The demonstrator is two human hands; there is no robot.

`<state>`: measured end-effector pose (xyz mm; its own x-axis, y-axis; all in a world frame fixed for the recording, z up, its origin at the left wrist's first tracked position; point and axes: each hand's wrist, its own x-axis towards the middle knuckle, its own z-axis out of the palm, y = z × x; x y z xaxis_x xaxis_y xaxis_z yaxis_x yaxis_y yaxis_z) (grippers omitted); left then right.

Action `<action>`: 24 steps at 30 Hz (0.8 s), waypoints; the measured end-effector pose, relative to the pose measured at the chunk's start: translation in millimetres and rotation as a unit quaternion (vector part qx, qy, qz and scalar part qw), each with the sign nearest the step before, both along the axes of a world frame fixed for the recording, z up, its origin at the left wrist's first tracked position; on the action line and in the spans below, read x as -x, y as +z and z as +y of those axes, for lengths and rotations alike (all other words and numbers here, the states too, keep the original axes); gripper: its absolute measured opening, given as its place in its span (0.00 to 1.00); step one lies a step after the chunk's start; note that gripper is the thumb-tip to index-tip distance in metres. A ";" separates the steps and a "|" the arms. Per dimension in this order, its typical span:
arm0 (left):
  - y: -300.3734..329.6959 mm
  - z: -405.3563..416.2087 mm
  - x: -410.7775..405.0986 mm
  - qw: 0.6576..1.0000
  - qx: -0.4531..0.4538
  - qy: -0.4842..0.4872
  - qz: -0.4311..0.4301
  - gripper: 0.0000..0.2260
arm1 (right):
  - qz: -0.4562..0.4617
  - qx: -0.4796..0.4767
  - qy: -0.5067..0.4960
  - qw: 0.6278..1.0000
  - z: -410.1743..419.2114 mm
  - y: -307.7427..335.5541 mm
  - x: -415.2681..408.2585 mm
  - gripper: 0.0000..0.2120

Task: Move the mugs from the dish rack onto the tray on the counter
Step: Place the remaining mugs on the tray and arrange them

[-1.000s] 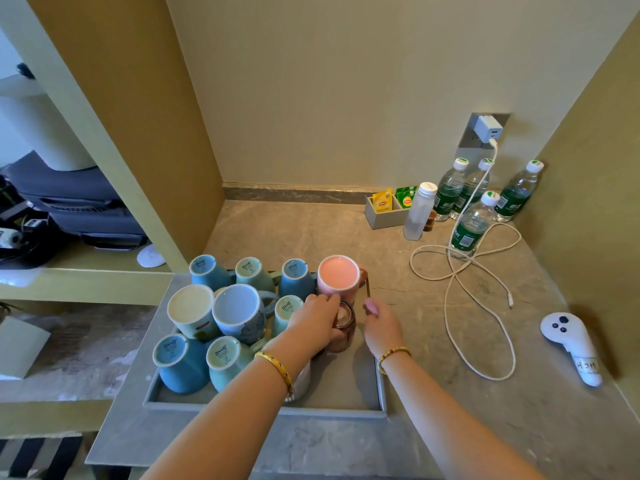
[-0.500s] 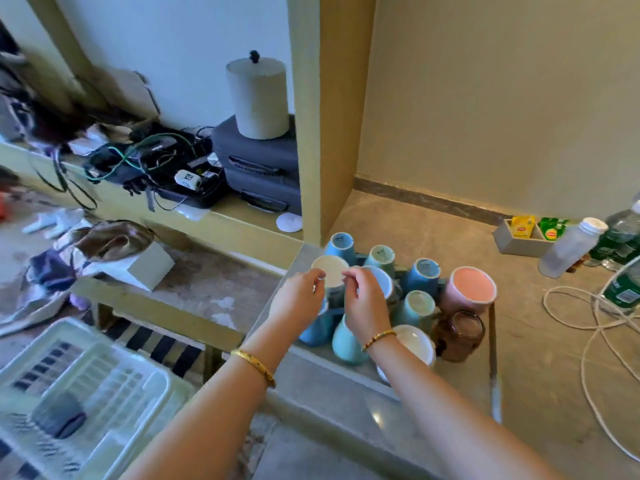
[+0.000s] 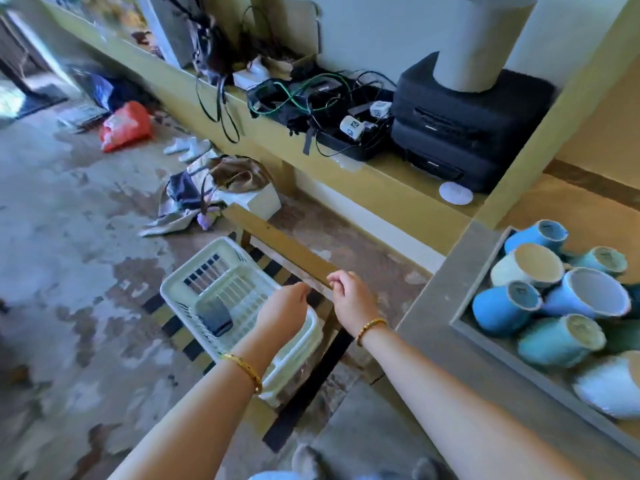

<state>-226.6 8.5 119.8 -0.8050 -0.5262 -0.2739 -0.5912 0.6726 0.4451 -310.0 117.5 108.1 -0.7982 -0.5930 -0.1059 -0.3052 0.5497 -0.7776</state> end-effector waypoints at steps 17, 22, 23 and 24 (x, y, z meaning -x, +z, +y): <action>-149.2 -144.5 -65.3 0.931 -0.192 0.254 -0.177 0.23 | -0.161 -0.214 0.254 0.929 -180.7 -131.4 -17.2 0.19; -196.3 -181.3 -58.1 0.891 -0.251 0.350 -0.145 0.25 | -0.154 -0.284 0.366 0.873 -245.7 -188.0 -13.0 0.25; -205.3 -187.6 -57.4 0.882 -0.266 0.365 -0.132 0.26 | -0.148 -0.298 0.383 0.862 -257.0 -198.4 -11.0 0.26; -213.4 -192.8 -57.1 0.873 -0.278 0.383 -0.119 0.26 | -0.143 -0.308 0.393 0.854 -268.3 -207.9 -8.9 0.26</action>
<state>-169.5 -184.4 -93.6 -0.1604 -0.6180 -0.7696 -0.8928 -0.2416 0.3801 -301.1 -150.8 -99.9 -0.0680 -0.6955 -0.7153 -0.6146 0.5940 -0.5191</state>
